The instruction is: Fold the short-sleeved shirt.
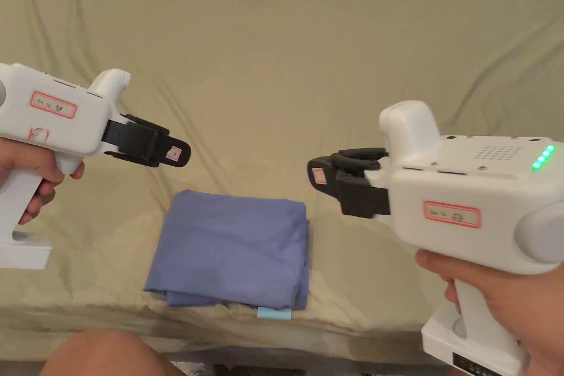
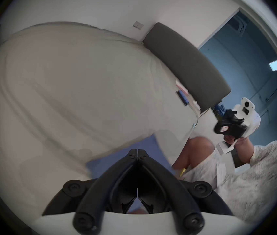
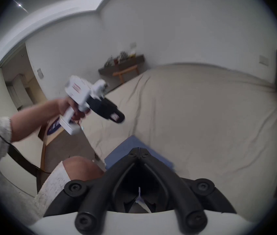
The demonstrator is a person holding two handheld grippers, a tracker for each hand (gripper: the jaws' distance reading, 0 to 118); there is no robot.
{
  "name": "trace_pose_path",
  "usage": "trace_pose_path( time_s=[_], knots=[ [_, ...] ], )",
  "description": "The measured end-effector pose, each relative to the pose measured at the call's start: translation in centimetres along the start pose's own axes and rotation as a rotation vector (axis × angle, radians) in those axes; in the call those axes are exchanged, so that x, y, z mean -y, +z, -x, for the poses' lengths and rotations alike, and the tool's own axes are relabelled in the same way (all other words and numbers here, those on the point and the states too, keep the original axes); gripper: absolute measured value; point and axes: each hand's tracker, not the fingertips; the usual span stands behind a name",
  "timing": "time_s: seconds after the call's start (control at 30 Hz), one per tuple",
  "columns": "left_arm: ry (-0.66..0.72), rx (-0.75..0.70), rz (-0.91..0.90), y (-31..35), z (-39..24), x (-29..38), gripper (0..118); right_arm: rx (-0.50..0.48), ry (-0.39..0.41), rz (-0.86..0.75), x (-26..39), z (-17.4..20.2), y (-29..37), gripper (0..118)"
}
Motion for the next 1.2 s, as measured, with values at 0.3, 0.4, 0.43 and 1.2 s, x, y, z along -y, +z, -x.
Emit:
trace_pose_path(
  time_s=[0.3,0.4,0.43,1.2],
  knots=[
    [0.116,-0.080,0.070,-0.5,5.3,6.8,0,0.152,-0.119,0.339,5.1,-0.7,-12.7,0],
    [0.113,-0.069,0.114,-2.4,6.5,7.4,0,0.237,-0.151,0.354,5.9,-1.3,-13.7,0],
    [0.116,-0.074,0.122,-3.0,6.8,7.5,0,0.236,-0.165,0.355,6.0,-1.6,-13.8,0],
    [0.425,0.320,0.084,-6.7,14.1,10.6,82,0.244,-0.189,0.386,6.8,-2.1,-14.7,0]
  ],
)
